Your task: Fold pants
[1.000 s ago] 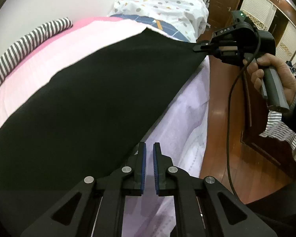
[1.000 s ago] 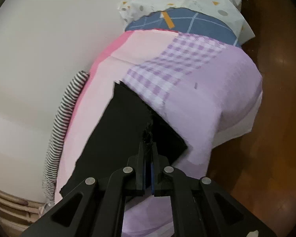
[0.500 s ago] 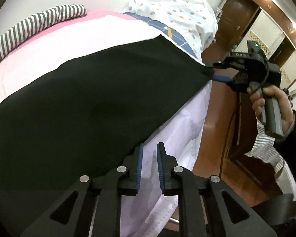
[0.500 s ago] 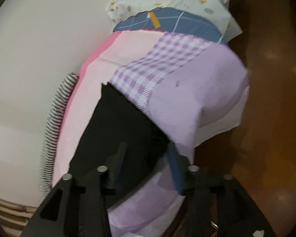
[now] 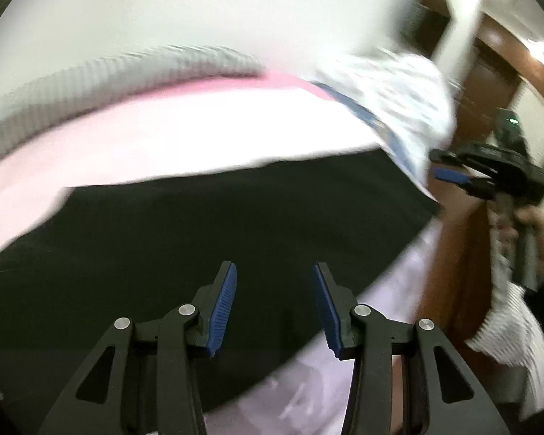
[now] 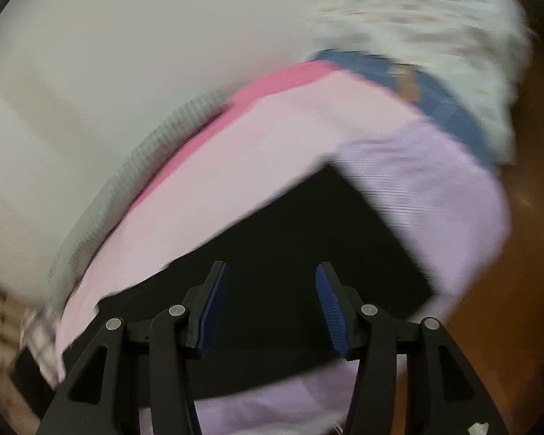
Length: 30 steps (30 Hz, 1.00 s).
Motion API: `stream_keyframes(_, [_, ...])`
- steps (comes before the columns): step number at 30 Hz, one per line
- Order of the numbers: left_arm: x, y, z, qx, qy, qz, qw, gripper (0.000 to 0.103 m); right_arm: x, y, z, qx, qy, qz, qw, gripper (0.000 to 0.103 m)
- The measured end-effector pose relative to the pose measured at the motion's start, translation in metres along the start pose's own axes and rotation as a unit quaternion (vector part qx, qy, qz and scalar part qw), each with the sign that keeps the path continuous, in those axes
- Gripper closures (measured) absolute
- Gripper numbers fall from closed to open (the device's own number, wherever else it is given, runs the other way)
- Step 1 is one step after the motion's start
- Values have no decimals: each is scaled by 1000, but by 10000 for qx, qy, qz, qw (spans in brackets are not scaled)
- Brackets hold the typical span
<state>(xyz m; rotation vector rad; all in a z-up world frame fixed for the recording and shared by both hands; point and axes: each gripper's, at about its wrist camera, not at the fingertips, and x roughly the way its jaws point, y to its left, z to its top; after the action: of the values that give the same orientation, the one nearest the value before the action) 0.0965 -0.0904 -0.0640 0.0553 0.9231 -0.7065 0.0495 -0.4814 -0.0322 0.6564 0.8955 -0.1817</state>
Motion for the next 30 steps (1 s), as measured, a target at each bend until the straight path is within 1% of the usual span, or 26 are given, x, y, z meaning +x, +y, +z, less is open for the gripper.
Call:
stream_keyframes(2, [-12,23,-1,-139,-185,564,9981,58,23,34,0,-324,263,274,9988,55])
stream_keyframes(3, [-18,33,-2,-196,-243,787,9964,57,40,58,0,-561,474,523,9959,55])
stream_keyframes(4, [-23,45,-3,-266,-276,1044,9938,57,49,71,-1,-698,604,650,9936,55])
stream_keyframes(5, [-27,55,-5,-353,-281,1197,9918,56,61,91,-2,-893,774,819,9896,55])
stream_keyframes(6, [-30,66,-7,-458,-266,1298,9901,55,78,115,-4,-1137,1023,1070,9824,55])
stream_keyframes(8, [-34,86,-12,-683,-256,1439,9869,55,97,148,-7,-1467,1354,1327,9709,55])
stream_keyframes(10, [-40,107,-19,-882,-255,1627,9824,54,121,185,-9,-1881,1671,1479,9565,55])
stream_keyframes(12, [-43,120,-25,-967,-269,1781,9789,54,146,223,-15,-2309,2014,1699,9366,55])
stream_keyframes(13, [-45,128,-28,-1004,-280,1860,9770,54,151,235,-19,-2430,2095,1730,9312,55])
stream_keyframes(14, [-45,129,-32,-1031,-270,1905,9759,54,160,250,-23,-2594,2210,1771,9233,55])
stream_keyframes(15, [-45,136,-34,-1071,-246,1950,9746,54,173,268,-28,-2797,2372,1843,9119,55])
stream_keyframes(19, [-44,162,-42,-1344,-157,2011,9702,54,211,312,-49,-3306,2765,1900,8821,55])
stream_keyframes(21, [-45,170,-45,-1411,-152,2065,9681,54,226,324,-56,-3479,2898,1869,8718,56])
stream_keyframes(22, [-45,170,-45,-1412,-152,2091,9675,54,232,330,-60,-3551,2967,1890,8661,59])
stream_keyframes(24, [-47,174,-46,-1387,-184,2102,9676,54,245,343,-68,-3736,3034,1874,8563,60])
stream_keyframes(26, [-48,176,-45,-1352,-191,2069,9688,54,253,348,-70,-3816,3074,1849,8519,61])
stream_keyframes(29, [-50,175,-46,-1321,-203,2039,9698,54,263,355,-76,-3829,3297,1987,8398,61])
stream_keyframes(30, [-50,175,-46,-1299,-208,2040,9701,54,265,358,-80,-3887,3369,2046,8328,61])
